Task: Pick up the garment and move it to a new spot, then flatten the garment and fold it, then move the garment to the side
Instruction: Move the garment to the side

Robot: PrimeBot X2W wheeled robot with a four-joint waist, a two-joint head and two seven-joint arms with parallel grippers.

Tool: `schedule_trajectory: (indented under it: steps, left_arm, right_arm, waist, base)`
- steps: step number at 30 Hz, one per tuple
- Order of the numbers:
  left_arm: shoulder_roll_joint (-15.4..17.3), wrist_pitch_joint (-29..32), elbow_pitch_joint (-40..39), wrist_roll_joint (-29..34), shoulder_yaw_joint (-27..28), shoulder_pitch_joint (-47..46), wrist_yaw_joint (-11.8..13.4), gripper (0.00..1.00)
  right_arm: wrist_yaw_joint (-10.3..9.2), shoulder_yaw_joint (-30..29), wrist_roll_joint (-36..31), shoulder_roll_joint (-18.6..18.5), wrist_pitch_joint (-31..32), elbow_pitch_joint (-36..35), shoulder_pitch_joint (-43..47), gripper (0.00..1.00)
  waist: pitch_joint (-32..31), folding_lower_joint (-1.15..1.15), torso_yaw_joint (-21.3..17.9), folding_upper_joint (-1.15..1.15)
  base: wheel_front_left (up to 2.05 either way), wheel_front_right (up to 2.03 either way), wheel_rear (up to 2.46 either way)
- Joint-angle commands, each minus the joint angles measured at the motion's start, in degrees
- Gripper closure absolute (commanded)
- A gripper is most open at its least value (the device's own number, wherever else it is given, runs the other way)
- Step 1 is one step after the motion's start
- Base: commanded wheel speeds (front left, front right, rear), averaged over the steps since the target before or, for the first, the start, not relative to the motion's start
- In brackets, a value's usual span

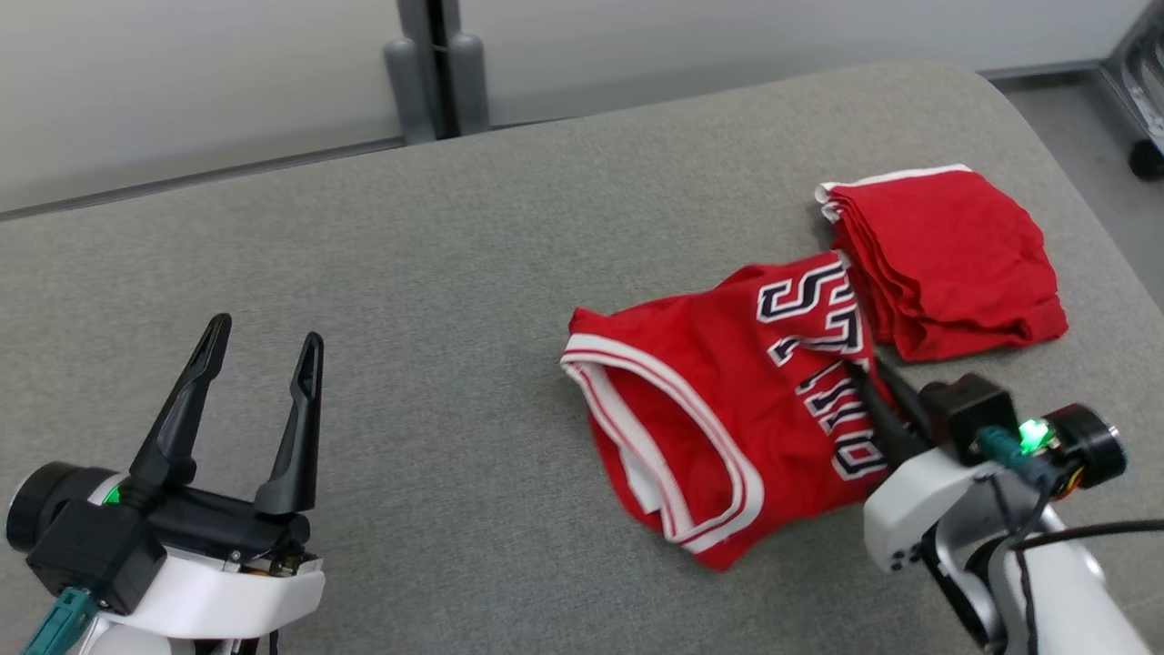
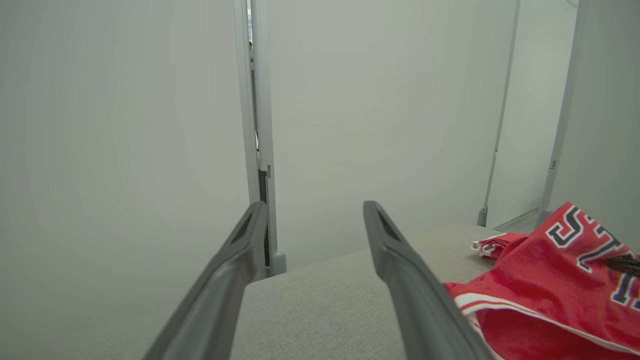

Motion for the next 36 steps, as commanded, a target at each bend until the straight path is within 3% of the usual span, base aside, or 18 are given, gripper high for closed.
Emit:
schedule_trajectory:
  steps: [1, 8, 17, 24, 25, 26, 32, 36]
  left_arm:
    - [0.9, -0.1, -0.9, -0.3, -0.3, -1.6, -0.4, 0.0]
    - [4.5, 0.4, -4.1, -0.9, -2.8, -5.1, -0.8, 0.0]
    - [9.8, 0.1, -6.9, -3.0, -5.3, -9.3, -0.9, 0.0]
    - [12.9, -0.1, -8.0, -4.3, -6.9, -12.4, -0.9, 0.0]
    - [13.2, -0.1, -7.9, -4.5, -7.1, -12.6, -0.9, 0.0]
    - [13.4, -0.1, -8.0, -4.7, -7.2, -12.9, -0.9, 0.0]
    - [12.9, -0.1, -7.0, -4.9, -8.4, -12.8, -0.9, 0.0]
    - [12.2, -0.1, -5.8, -4.8, -8.1, -11.1, -0.9, 0.0]
  right_arm:
    - [-0.12, -1.1, 0.5, -0.4, 0.3, -0.5, -2.4, 1.0]
    - [-0.12, -8.3, 0.2, -2.1, 0.6, 0.8, -11.2, 1.0]
    - [-0.13, -28.0, -0.1, -3.9, 1.8, 4.4, -17.7, 1.0]
    - [-0.13, -37.9, -0.8, -3.8, 2.7, 7.4, -21.3, 1.0]
    - [-0.13, -38.6, -1.1, -3.4, 2.1, 7.9, -22.0, 0.67]
    - [-0.13, -39.4, -1.2, -2.8, 2.2, 8.5, -22.4, 0.0]
    - [-0.13, -44.2, -4.6, 0.1, -2.3, 10.7, -20.4, 0.0]
    - [-0.13, -43.1, -3.7, 1.9, -7.2, 8.6, -16.4, 0.0]
  waist:
    - [4.3, 0.0, -4.2, 0.0]
    - [10.9, 0.0, -4.8, 0.0]
    - [19.8, 0.0, -1.3, 0.0]
    - [24.9, 0.0, 1.3, 0.0]
    - [25.2, 0.0, 1.6, 0.0]
    - [25.4, 0.0, 1.8, 0.0]
    - [23.2, 0.0, 2.3, 0.0]
    - [19.9, 0.0, 2.1, 0.0]
  base:
    - [0.0, 0.0, 0.0]
    - [0.0, 0.0, 0.0]
    - [0.0, 0.0, 0.0]
    - [0.0, 0.0, 0.0]
    - [0.0, 0.0, 0.0]
    - [0.0, 0.0, 0.0]
    - [0.0, 0.0, 0.0]
    - [0.0, 0.0, 0.0]
